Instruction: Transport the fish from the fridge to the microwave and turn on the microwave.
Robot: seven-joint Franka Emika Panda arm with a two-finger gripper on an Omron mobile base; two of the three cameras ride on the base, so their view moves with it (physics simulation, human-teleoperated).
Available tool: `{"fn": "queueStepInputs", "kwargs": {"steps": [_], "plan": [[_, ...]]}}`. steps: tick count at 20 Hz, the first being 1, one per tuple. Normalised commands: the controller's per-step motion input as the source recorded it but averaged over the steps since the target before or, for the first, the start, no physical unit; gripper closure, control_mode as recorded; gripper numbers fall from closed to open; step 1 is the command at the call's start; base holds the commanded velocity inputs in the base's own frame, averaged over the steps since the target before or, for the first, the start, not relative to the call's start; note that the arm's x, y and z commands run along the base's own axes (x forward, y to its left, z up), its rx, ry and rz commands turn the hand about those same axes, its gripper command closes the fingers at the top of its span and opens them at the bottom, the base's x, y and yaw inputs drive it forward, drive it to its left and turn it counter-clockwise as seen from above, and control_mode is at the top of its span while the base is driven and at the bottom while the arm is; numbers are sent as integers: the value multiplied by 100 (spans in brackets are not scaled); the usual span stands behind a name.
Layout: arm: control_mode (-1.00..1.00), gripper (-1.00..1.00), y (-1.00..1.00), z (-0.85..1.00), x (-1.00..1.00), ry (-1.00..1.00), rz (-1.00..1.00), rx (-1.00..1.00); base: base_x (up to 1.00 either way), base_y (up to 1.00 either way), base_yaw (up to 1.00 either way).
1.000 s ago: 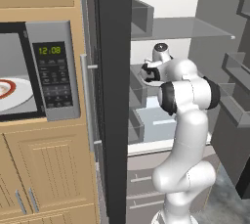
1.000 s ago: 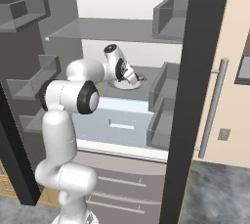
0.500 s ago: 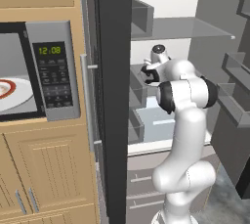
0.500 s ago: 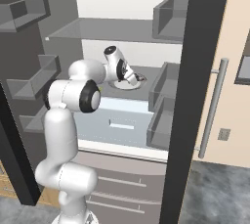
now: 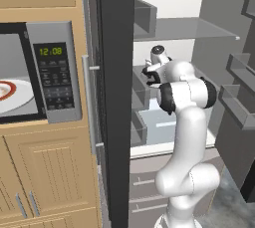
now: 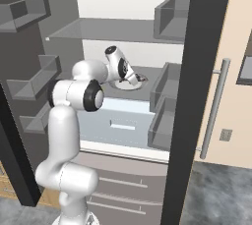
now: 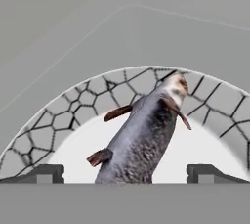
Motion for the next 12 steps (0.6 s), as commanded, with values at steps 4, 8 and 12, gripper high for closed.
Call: {"fn": "queueStepInputs", "kwargs": {"steps": [4, 8, 12], "plan": [[-100, -100, 0, -17, 23, 1, -4, 0, 0, 0, 0], [-100, -100, 0, -16, 22, 1, -4, 2, 0, 0, 0], [-100, -100, 0, -13, 18, 0, -2, 1, 0, 0, 0]]}}
